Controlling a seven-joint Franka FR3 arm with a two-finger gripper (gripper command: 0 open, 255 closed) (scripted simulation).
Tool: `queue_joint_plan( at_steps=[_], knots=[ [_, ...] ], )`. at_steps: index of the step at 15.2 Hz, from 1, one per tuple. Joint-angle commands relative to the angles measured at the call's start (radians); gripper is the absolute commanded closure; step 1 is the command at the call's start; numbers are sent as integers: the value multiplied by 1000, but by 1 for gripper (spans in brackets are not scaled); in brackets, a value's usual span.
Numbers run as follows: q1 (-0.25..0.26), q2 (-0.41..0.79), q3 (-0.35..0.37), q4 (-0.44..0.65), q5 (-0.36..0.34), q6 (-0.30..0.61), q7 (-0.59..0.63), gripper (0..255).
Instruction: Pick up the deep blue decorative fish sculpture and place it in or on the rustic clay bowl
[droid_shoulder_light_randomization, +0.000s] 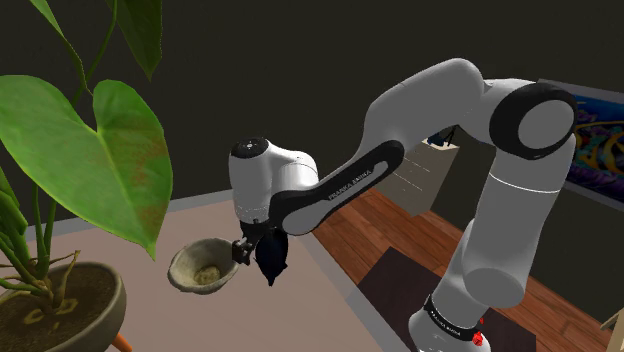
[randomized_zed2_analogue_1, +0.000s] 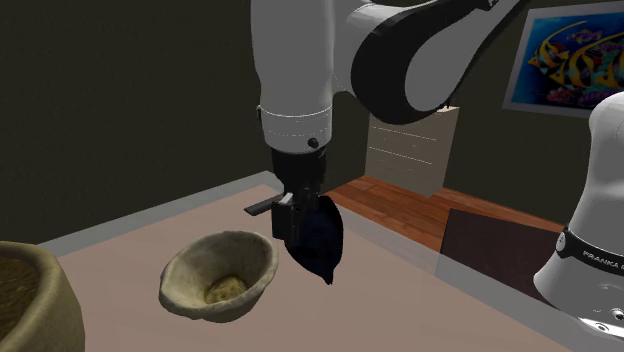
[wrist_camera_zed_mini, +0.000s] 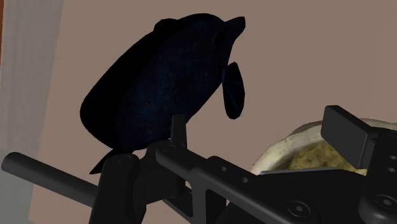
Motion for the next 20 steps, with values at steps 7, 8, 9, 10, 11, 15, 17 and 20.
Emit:
queue_joint_plan(
  at_steps=[7,8,9,10,11,15,17,20],
  knots=[
    [6,74,-21,-18,-70,79,48,0],
    [6,74,-21,-18,-70,79,48,0],
    [6,74,-21,-18,-70,79,48,0],
    [6,74,-21,-18,-70,79,48,0],
    [6,74,-21,-18,-70,79,48,0],
    [6,74,-21,-18,-70,79,48,255],
    [6,74,-21,-18,-70,79,48,255],
    [6,74,-21,-18,-70,79,48,255]
  ],
)
